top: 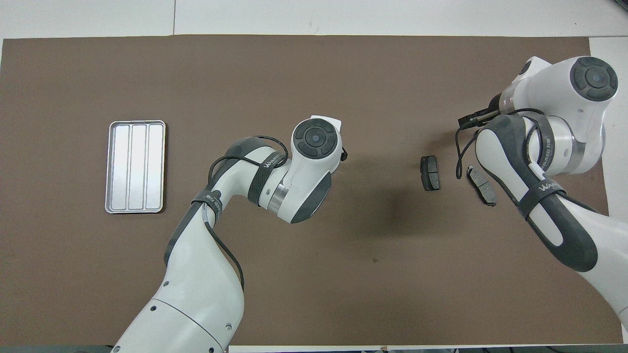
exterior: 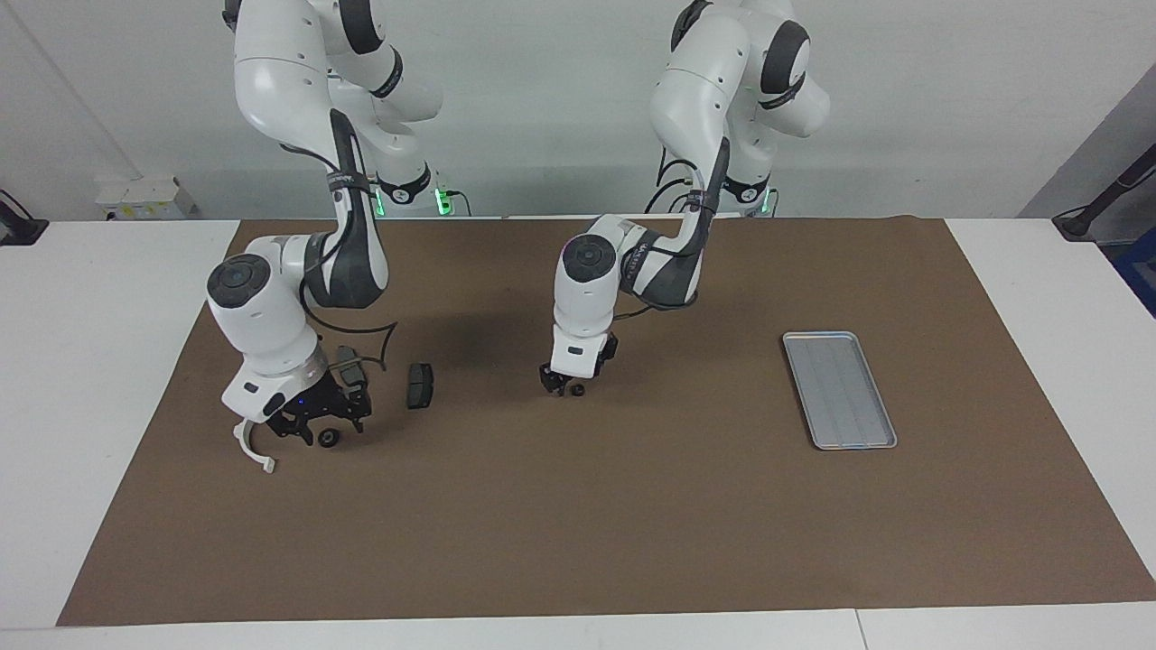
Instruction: Place bearing gear from tray to pile
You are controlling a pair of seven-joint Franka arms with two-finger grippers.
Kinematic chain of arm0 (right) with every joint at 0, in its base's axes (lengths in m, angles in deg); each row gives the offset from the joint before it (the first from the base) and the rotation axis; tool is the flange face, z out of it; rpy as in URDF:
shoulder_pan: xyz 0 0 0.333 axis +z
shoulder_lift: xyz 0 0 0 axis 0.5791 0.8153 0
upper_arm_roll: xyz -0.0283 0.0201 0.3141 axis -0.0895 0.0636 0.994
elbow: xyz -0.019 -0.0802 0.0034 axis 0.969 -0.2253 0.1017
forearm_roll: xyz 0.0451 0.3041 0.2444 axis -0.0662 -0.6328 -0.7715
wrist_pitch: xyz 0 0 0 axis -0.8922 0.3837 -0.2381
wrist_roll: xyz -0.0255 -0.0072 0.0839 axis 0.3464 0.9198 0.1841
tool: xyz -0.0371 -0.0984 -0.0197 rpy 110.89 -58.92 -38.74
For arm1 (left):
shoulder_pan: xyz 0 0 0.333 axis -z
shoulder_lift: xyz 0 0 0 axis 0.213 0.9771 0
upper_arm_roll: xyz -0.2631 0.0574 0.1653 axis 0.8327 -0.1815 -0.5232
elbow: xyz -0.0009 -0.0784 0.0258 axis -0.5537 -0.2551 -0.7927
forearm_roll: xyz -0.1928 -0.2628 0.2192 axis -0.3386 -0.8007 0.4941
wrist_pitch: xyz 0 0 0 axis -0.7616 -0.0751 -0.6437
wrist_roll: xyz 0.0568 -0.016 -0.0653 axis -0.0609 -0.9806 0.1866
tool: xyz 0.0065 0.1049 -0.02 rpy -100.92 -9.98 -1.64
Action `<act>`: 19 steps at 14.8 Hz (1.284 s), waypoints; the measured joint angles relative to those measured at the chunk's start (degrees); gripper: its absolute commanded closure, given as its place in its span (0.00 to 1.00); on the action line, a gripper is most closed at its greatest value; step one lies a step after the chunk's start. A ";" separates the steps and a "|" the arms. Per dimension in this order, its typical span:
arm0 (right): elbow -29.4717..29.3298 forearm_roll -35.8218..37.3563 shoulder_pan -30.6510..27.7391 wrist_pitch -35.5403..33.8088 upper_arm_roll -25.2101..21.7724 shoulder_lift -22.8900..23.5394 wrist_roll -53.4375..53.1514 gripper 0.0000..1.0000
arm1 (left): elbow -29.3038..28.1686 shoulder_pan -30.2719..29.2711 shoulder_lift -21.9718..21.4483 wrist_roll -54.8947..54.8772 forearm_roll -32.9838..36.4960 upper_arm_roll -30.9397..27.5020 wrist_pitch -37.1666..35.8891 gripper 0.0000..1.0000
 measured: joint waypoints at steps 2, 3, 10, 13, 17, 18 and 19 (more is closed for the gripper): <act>-1.93 0.00 1.19 -2.54 0.03 -0.56 -2.05 0.22 | 0.42 -0.18 -1.20 0.01 0.00 -1.60 -1.68 0.00; -2.54 0.00 1.66 -3.27 0.03 -0.60 -3.14 0.22 | 0.68 -0.62 -2.49 0.01 0.00 -2.55 -3.71 0.00; -3.33 0.03 11.83 -7.14 0.29 -1.21 -20.42 0.22 | 0.73 -14.07 -15.96 -12.80 0.00 -3.87 -19.30 0.00; -3.55 0.11 20.22 -8.35 0.34 -2.10 -32.55 0.22 | 0.63 -21.66 -21.31 -23.16 0.00 -3.92 -26.10 0.00; -3.52 0.31 27.65 -8.57 0.39 -2.54 -42.30 0.21 | 0.57 -27.95 -25.85 -33.96 0.00 -3.91 -32.24 0.00; -3.49 0.31 28.75 -8.39 0.40 -2.38 -43.28 0.22 | 0.58 -29.25 -27.10 -36.42 0.01 -3.94 -34.08 0.00; -3.45 0.31 29.69 -7.77 0.40 -1.93 -44.02 0.22 | 0.58 -30.65 -28.61 -38.99 0.03 -3.93 -35.97 0.00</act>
